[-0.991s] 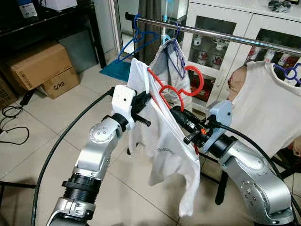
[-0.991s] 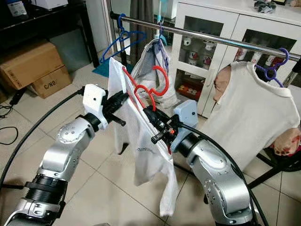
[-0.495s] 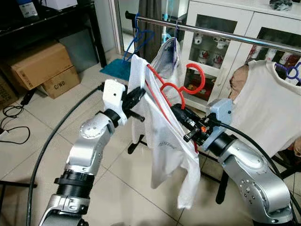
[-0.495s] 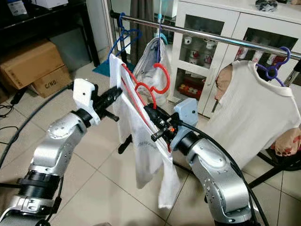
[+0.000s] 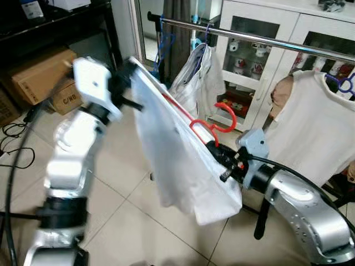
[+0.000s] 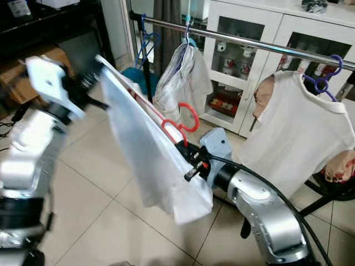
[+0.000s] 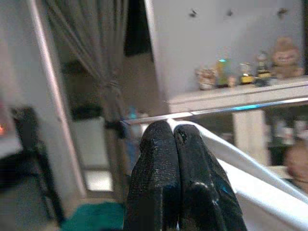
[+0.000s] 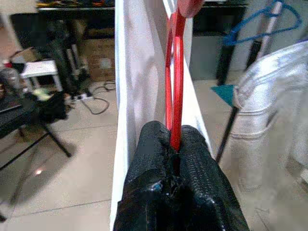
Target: Hang hanger
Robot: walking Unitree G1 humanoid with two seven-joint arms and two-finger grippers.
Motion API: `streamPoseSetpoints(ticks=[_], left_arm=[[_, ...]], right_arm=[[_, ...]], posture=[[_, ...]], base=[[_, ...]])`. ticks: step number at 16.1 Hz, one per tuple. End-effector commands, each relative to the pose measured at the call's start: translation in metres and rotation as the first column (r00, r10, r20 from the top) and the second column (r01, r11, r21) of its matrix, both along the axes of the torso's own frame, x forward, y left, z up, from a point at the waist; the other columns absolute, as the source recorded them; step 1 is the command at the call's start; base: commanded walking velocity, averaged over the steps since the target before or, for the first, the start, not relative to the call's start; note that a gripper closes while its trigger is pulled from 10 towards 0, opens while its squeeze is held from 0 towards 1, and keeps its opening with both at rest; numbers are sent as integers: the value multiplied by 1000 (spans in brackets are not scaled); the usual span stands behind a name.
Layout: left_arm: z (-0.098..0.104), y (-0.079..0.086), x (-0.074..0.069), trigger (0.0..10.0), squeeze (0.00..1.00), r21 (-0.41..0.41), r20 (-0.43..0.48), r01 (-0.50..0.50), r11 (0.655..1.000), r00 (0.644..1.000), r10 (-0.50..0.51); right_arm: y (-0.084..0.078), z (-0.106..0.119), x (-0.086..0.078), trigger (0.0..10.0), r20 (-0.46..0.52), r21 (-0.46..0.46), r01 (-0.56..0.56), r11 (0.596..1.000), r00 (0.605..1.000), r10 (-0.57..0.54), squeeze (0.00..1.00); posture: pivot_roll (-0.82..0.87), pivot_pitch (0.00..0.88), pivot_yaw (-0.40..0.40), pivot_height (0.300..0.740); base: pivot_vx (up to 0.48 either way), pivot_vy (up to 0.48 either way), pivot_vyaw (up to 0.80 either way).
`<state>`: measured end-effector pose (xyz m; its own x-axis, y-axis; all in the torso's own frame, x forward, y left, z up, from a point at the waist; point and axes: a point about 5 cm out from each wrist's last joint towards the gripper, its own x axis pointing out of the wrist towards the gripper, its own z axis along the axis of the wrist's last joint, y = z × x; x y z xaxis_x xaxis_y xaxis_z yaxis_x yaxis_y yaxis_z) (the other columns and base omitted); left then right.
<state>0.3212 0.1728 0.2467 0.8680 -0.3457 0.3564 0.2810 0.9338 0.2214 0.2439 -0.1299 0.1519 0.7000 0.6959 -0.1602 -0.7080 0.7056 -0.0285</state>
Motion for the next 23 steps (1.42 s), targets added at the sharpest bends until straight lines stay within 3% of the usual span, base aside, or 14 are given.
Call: streamPoseSetpoints(ticks=[1,3,4,6,8,10,12,13,16,17,20,21,22,23], left_arm=[[22,23,3,0,0,12,75,-131,991,989,129],[22,46,10,0,0,34,48,-253,967,967,251],[6,69,17,0,0,59,-27,-349,935,936,351],[-20,80,18,0,0,90,-108,-371,924,919,379],[-40,78,15,0,0,67,-156,-372,926,913,378],[-45,69,11,0,0,23,-180,-329,944,927,328],[-49,29,3,0,0,-28,-204,-74,997,977,67],[-52,-7,-10,0,0,-55,-232,127,990,963,-137],[-57,-64,-32,0,0,-105,-261,365,925,888,-380],[-59,-75,-36,0,0,-135,-266,377,916,877,-400],[-65,-60,-44,0,0,-171,-292,266,949,906,-307],[-65,-60,-44,0,0,-171,-292,266,949,906,-307],[-67,-51,-49,0,0,-179,-307,221,959,913,-268],[-77,-34,-60,10000,0,-173,-348,121,977,921,-175]], right_arm=[[-5,2,-6,0,-6,9,-38,999,999,38,0],[-7,11,-9,0,13,83,-74,994,997,74,0],[-8,26,-11,0,38,221,-118,968,993,112,0],[-5,39,-15,0,61,347,-169,923,986,157,0],[-2,39,-16,0,58,367,-170,915,985,160,0],[-4,38,-9,0,61,359,-97,928,995,81,0],[-11,39,11,0,60,372,106,922,989,-137,0],[-19,36,29,0,29,389,314,866,936,-351,0],[-17,35,42,0,12,426,459,779,859,-512,0],[-15,38,46,0,-9,479,496,724,827,-562,0],[-35,35,51,0,-19,464,622,631,719,-695,0],[-35,35,51,0,-19,464,622,631,719,-695,0],[-42,29,48,0,16,384,642,663,714,-700,0],[-50,13,36,10000,31,227,651,724,738,-674,0]], posture=[[-118,0,34,740],[-111,0,32,740],[-111,0,32,740],[-115,0,36,740],[-117,0,39,740],[-117,0,42,740],[-112,0,40,740],[-112,0,41,740],[-110,0,39,740],[-115,0,42,740],[-123,0,54,740],[-123,0,54,740],[-123,0,58,740],[-134,0,70,740]], base=[[0,0,0],[0,0,0],[0,0,0],[0,0,0],[0,0,0],[0,0,0],[0,0,0],[0,0,0],[0,0,0],[0,0,0],[0,0,0],[0,0,0],[0,0,0],[0,0,0]])
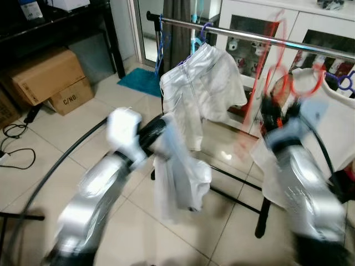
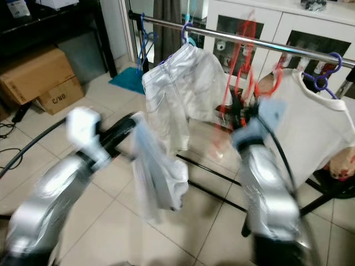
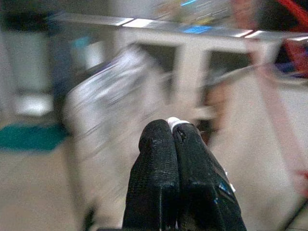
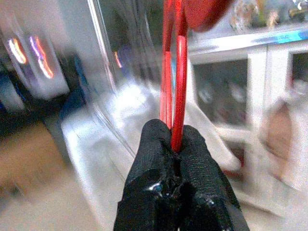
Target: Hang hanger
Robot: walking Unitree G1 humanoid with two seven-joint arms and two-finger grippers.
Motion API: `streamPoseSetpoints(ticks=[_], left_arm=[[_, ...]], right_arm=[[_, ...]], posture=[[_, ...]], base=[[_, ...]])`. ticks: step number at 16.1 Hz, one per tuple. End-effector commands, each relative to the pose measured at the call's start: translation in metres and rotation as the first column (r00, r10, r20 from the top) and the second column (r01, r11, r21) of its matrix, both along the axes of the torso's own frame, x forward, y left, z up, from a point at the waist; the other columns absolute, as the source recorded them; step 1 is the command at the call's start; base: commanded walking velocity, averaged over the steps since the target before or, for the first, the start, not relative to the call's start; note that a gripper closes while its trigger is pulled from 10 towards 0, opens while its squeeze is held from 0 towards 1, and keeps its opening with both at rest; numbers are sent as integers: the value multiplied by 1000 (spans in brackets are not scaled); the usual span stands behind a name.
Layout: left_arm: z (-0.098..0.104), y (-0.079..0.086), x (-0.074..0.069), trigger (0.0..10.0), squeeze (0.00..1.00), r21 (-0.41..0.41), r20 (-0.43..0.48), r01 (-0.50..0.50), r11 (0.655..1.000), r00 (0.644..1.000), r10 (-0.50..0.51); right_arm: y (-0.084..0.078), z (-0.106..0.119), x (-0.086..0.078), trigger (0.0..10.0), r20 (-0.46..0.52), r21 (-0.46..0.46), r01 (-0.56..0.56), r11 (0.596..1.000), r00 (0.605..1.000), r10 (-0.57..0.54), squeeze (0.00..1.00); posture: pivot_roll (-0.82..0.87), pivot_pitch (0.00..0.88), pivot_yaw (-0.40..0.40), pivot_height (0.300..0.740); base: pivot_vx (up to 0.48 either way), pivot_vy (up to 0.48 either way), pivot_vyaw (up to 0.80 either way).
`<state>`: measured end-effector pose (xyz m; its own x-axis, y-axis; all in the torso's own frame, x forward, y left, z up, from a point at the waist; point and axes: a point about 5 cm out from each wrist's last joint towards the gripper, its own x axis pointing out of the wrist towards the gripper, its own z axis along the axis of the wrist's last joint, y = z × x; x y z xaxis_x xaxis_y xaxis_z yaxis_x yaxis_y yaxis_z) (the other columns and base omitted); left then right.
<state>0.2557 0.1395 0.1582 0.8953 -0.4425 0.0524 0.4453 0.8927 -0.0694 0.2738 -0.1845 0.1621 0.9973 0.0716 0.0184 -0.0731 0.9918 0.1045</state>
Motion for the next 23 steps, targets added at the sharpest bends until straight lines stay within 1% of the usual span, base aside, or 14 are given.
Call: streamPoseSetpoints(ticks=[1,2,3,6,7,9,12,14,15,17,18,20,21,23], left_arm=[[-1,13,-4,10000,0,31,-6,-85,996,996,86],[-2,14,-4,10000,0,35,-8,-93,995,996,93],[-9,19,-7,10000,0,11,-60,-154,988,986,154],[-13,18,-6,10000,0,58,-66,-219,974,973,223],[-11,20,-4,10000,0,51,-29,-287,957,957,289],[-9,26,1,10000,0,21,20,-424,906,906,423],[-10,32,3,10000,0,-27,-31,-515,857,857,514],[-16,31,1,10000,0,-19,-109,-520,854,850,515],[-17,29,0,10000,0,-29,-109,-504,863,860,499],[-18,26,-1,10000,0,-69,-116,-477,876,876,468],[-19,22,-2,10000,0,-114,-159,-444,889,891,425],[-21,26,-3,10000,0,-92,-202,-470,878,872,446],[-21,26,-3,10000,0,-93,-200,-468,879,873,444],[-17,31,-1,10000,0,-44,-101,-463,885,883,458]], right_arm=[[9,-2,-8,10000,-27,-4,-86,996,996,86,0],[10,-1,-10,10000,-19,-2,-94,996,995,94,0],[9,-7,-18,10000,-67,-32,-74,997,995,71,0],[8,-8,-21,10000,-55,-96,5,995,998,-10,0],[11,-5,-20,10000,-59,-54,-13,998,998,10,0],[9,4,-19,10000,-18,-41,15,999,1000,-16,0],[13,2,-20,10000,-32,-15,-8,1000,999,8,0],[16,4,-19,10000,-33,-5,-13,1000,999,13,0],[16,4,-18,10000,-33,-7,-11,1000,999,11,0],[17,3,-18,10000,-35,-19,-8,1000,999,8,0],[16,3,-18,10000,-38,-19,-5,1000,999,4,0],[17,5,-16,10000,-31,-4,-2,1000,1000,2,0],[17,6,-16,10000,-29,-4,0,1000,1000,0,0],[14,4,-17,10000,-43,-30,28,999,999,-29,0]], posture=[[-139,0,73,740],[-139,0,73,740],[-138,0,63,740],[-136,0,60,740],[-136,0,63,740],[-132,0,67,740],[-133,0,66,740],[-132,3,61,740],[-127,5,56,740],[-129,10,54,740],[-129,8,54,740],[-137,10,58,740],[-137,10,58,740],[-137,10,59,740]], base=[[0,0,0],[0,0,0],[0,0,0],[0,0,-800],[0,0,-800],[0,0,-800],[0,0,-800],[0,0,-800],[0,0,-800],[0,0,-800],[0,0,-800],[0,0,-800],[0,0,-800],[0,0,-800]])
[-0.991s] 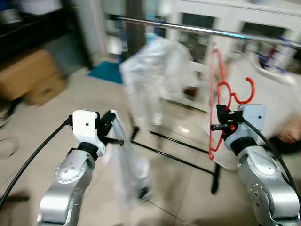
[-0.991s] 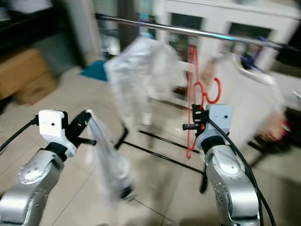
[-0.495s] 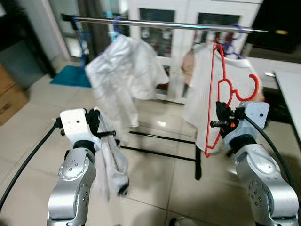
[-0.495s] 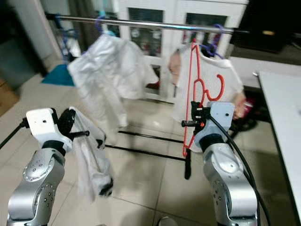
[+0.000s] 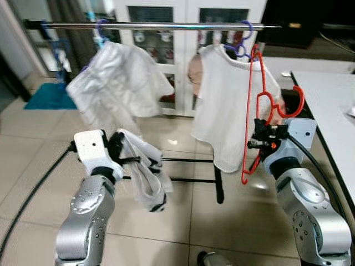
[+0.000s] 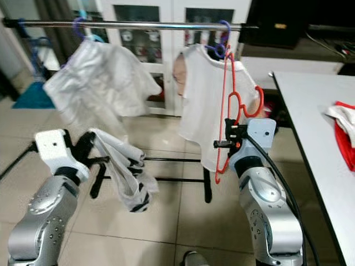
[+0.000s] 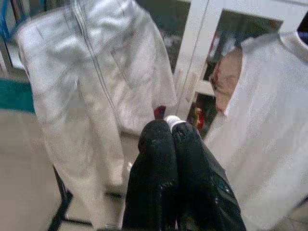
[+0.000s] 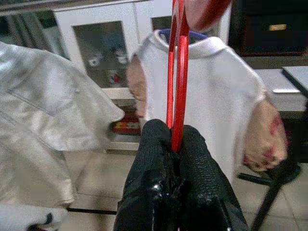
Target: Hang hanger
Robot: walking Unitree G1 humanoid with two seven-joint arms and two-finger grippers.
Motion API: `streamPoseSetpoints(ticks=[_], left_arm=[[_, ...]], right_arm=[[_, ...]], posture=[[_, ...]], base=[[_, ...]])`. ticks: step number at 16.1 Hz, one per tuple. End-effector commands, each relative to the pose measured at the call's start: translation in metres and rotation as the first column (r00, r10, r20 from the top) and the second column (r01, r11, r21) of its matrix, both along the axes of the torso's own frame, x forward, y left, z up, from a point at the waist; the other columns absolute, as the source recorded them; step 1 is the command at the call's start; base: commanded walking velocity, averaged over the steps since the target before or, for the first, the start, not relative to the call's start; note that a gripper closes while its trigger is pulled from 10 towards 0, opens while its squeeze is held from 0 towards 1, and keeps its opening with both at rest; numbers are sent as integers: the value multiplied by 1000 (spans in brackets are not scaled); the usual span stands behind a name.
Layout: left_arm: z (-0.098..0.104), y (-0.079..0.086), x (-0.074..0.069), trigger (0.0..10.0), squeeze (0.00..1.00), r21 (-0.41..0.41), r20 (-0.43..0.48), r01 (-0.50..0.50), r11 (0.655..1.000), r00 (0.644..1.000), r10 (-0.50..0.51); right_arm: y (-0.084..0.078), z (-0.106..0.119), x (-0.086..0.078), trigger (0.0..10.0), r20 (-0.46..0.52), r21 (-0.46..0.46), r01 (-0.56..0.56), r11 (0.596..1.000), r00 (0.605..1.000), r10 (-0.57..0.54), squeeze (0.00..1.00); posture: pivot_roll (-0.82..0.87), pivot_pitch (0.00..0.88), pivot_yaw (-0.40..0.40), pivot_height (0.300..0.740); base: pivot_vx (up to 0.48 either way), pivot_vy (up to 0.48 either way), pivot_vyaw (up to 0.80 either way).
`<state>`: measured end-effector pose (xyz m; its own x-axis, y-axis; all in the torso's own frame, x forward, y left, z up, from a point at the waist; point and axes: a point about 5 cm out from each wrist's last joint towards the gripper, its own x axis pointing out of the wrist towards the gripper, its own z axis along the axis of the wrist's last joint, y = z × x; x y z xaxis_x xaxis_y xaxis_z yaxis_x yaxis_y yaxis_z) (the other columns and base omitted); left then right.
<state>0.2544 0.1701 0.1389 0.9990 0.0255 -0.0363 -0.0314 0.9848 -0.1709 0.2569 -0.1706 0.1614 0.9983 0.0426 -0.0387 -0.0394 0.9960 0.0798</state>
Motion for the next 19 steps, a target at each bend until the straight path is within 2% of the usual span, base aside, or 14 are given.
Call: streamPoseSetpoints(ticks=[1,2,3,4,5,6,7,8,10,12,16,17,18,19], left_arm=[[8,4,1,10000,0,32,65,-13,999,998,11],[10,5,1,10000,0,46,85,-33,998,996,29],[14,7,1,10000,0,12,94,-23,1000,995,22],[16,8,0,10000,0,30,98,-15,999,995,12],[16,10,-1,10000,0,91,93,-6,996,996,-3],[11,11,-3,10000,0,166,21,3,986,1000,-7],[7,6,-7,10000,0,125,-40,93,988,995,-89],[8,2,-9,10000,0,133,-39,156,979,988,-152],[7,2,-10,10000,0,165,-37,176,970,984,-173],[6,-1,-5,10000,0,227,-66,155,962,988,-143],[2,-8,-9,10000,0,216,-129,199,956,976,-174],[2,-7,-9,10000,0,197,-123,201,960,976,-180],[4,-5,-9,10000,0,214,-98,196,957,979,-179],[5,-4,-8,10000,0,209,-99,187,960,980,-170]], right_arm=[[-6,4,1,10000,5,-13,69,998,998,-69,0],[-8,3,2,10000,-8,-14,82,997,997,-82,0],[-8,2,2,10000,-41,12,54,998,998,-54,0],[-9,3,2,10000,-42,21,56,998,998,-55,0],[-11,4,2,10000,-46,-3,70,998,996,-70,0],[-10,4,3,10000,-49,-11,59,998,997,-59,0],[-9,6,4,10000,-35,-40,45,998,998,-46,0],[-9,9,5,10000,-1,-54,39,998,999,-39,0],[-12,10,4,10000,44,-103,63,993,997,-59,0],[-11,11,3,10000,34,-41,63,997,998,-61,0],[-11,8,4,10000,10,-64,60,996,998,-60,0],[-10,8,4,10000,14,-46,51,998,999,-51,0],[-8,8,4,10000,18,-33,52,998,999,-52,0],[-9,9,4,10000,29,-60,60,996,998,-59,0]], posture=[[-137,12,59,740],[-137,12,59,740],[-140,13,59,740],[-140,13,57,740],[-139,14,55,740],[-139,14,53,740],[-139,15,52,740],[-139,15,50,740],[-142,14,53,740],[-147,15,58,740],[-136,15,52,740],[-136,15,52,740],[-134,11,51,740],[-134,9,52,740]], base=[[0,0,-800],[0,0,-800],[0,0,-800],[0,0,-800],[0,0,-800],[0,0,-800],[0,0,-800],[0,0,-800],[0,0,-800],[0,0,-800],[0,0,-800],[0,0,-800],[0,0,-800],[0,0,-800]])
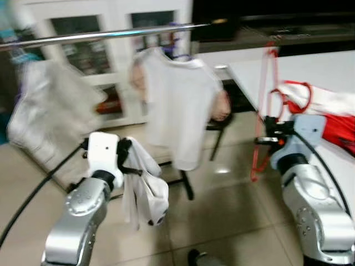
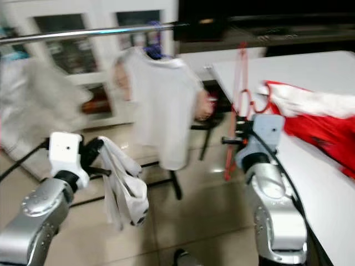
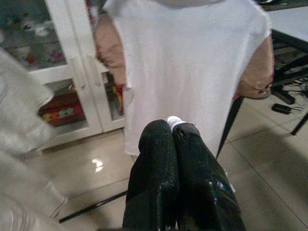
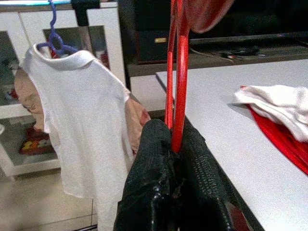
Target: Hang hanger
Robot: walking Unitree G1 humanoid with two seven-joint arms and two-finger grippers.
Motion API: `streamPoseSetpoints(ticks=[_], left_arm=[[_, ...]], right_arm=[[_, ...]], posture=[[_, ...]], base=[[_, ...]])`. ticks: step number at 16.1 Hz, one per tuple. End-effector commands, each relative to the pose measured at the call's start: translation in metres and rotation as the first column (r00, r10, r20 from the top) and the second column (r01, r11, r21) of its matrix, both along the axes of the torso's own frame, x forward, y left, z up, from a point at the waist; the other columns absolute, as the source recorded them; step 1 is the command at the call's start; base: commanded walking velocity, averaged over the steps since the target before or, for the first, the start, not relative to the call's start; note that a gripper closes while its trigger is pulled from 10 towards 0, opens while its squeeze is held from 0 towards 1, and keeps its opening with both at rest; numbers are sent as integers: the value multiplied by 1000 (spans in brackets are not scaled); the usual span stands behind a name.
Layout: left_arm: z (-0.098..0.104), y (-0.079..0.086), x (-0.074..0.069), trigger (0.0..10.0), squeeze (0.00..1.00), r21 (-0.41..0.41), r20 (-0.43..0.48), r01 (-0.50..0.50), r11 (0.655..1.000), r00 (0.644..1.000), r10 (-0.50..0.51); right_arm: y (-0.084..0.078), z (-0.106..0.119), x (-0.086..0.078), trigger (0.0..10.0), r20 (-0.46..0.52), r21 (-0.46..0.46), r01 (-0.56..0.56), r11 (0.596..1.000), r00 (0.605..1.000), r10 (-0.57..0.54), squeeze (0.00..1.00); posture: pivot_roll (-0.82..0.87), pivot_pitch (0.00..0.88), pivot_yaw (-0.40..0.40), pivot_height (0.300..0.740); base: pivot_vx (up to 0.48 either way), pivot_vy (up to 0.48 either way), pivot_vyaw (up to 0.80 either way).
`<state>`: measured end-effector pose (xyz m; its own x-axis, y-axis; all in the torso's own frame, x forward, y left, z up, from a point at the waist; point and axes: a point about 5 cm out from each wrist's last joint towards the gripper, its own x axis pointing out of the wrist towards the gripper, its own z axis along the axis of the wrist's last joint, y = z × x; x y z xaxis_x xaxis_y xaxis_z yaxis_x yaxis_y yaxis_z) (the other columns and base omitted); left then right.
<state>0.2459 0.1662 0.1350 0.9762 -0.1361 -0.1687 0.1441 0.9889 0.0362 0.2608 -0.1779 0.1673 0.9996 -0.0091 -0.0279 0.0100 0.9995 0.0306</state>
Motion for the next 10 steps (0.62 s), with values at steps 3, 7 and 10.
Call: streamPoseSetpoints(ticks=[3,7,10], left_arm=[[12,-1,2,10000,0,29,74,8,1000,997,-10],[11,-2,3,10000,0,31,73,16,999,997,-18],[11,-2,3,10000,0,50,77,32,998,996,-36]], right_arm=[[-2,1,-1,10000,5,20,3,1000,1000,-3,0],[-1,-3,-4,10000,-23,65,1,998,1000,0,0],[1,-1,-3,10000,-6,40,-11,999,1000,11,0]], posture=[[-136,4,55,740],[-135,0,56,740],[-136,0,57,740]], base=[[0,0,-800],[0,0,-800],[0,0,-800]])
